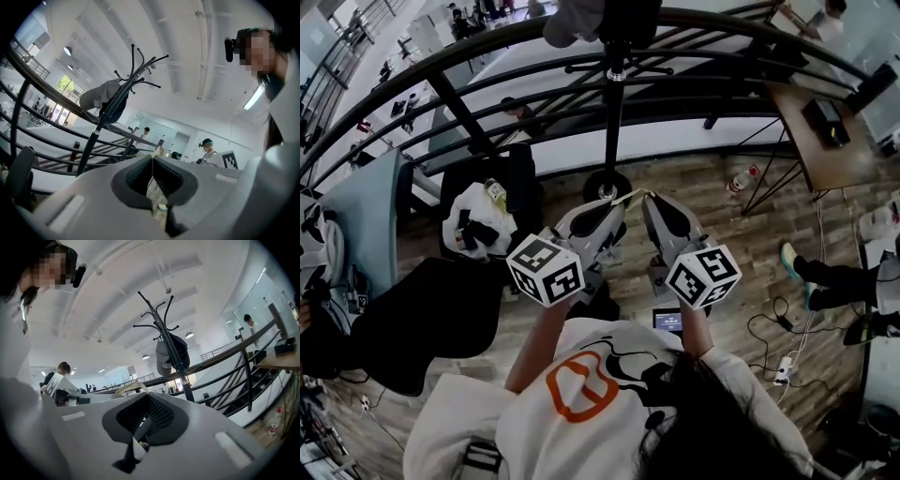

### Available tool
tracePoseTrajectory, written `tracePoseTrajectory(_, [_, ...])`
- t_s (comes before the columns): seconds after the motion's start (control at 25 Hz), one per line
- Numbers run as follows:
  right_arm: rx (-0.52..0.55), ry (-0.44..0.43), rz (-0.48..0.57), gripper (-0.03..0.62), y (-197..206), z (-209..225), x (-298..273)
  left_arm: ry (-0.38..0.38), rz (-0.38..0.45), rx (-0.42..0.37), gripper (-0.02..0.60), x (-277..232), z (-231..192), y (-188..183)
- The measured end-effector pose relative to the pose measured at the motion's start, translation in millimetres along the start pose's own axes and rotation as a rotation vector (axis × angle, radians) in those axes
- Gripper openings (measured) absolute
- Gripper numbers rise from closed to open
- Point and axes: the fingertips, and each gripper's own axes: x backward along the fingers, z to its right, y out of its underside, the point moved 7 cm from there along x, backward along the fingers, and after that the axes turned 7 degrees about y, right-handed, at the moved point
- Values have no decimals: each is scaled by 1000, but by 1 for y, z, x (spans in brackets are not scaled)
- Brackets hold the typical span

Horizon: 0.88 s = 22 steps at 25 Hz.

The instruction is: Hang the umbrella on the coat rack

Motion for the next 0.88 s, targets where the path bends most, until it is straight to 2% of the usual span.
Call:
tracePoseTrajectory(0.36, [40,19,1,26,-15,8,-55,43,-19,8,1,-21,-48,-25])
tracePoseTrajectory(0.6, [48,48,11,26,-22,21,-69,71,-22,6,0,-35,-63,-31])
tracePoseTrajectory(0.88, [35,48,6,26,-30,53,-84,61,-25,5,0,-63,-75,-34])
